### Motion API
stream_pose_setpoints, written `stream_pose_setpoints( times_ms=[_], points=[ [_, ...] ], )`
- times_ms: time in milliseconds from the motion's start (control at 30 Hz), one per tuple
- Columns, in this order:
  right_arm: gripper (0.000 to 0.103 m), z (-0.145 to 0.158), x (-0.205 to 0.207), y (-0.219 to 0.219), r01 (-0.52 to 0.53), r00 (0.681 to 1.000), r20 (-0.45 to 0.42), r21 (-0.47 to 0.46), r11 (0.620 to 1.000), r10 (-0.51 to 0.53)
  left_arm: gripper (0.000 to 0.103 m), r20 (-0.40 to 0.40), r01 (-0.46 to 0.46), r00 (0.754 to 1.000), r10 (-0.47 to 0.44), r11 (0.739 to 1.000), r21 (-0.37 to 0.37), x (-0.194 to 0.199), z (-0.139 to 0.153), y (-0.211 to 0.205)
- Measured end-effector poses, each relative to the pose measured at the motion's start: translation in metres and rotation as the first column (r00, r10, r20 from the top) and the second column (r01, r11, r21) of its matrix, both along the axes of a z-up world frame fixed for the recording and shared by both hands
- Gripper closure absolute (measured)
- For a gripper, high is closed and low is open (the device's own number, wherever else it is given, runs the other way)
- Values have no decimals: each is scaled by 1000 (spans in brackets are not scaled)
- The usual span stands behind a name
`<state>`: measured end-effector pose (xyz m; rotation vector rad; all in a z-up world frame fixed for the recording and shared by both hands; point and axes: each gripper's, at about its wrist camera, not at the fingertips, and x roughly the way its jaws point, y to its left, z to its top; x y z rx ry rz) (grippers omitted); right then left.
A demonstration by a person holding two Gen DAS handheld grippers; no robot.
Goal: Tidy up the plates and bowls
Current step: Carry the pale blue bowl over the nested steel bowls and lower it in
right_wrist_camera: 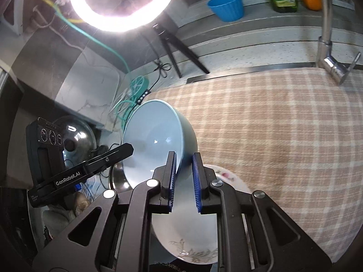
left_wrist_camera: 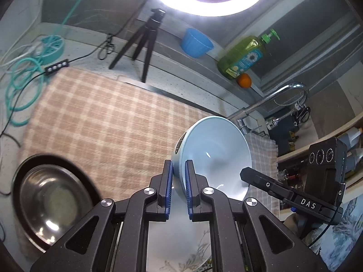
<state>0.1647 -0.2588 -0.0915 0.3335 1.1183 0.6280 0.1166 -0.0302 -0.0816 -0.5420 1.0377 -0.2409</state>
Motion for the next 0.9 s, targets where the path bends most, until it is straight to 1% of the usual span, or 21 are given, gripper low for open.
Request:
stream_pose_setpoints(
  times_ms=[300,600,700,900],
  points=[
    [89,-3,-14,64,-122,993,-8,-2,993,122,94,-1,-111,994,111,994,0,-37,2,55],
    [89,-20,-25,124,-226,974,-39,-21,974,225,94,-38,-203,978,204,979,11,-67,-10,103],
    [89,-30,-28,141,-250,967,-59,-30,968,248,94,-49,-221,974,222,975,18,-75,-14,114],
    [89,-44,-29,158,-275,959,-82,-53,960,271,94,-74,-233,969,234,972,25,-83,-23,127]
  ],
)
